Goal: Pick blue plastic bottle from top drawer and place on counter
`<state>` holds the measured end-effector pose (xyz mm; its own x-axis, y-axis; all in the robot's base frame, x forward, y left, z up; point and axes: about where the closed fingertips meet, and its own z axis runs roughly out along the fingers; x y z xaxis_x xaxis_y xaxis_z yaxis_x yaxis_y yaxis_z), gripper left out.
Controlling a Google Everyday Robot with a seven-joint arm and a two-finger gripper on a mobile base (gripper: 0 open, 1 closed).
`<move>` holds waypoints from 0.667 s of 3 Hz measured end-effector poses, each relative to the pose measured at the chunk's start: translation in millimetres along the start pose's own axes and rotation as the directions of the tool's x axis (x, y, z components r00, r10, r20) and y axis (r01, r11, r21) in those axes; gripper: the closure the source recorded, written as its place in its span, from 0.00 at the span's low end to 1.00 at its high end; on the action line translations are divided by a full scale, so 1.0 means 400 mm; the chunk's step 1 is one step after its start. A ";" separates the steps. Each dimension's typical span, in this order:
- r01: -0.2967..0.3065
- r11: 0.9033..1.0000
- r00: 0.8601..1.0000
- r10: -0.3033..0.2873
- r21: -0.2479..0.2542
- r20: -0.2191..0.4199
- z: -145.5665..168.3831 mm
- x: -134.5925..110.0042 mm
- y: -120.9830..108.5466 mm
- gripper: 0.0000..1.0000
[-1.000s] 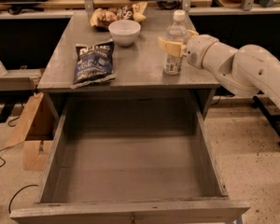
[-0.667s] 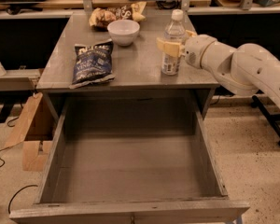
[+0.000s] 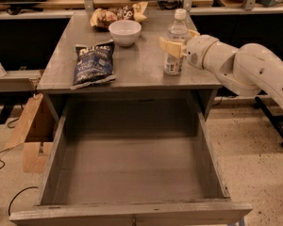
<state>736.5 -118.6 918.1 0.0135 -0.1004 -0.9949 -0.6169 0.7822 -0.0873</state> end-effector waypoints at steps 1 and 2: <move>0.000 1.000 1.000 0.000 -0.004 0.001 0.004 -0.001 0.005 0.05; 0.000 1.000 1.000 0.000 -0.006 0.001 0.006 -0.002 0.008 0.00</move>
Offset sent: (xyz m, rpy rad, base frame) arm 0.0001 0.0028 0.0001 0.0004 -0.0001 0.0039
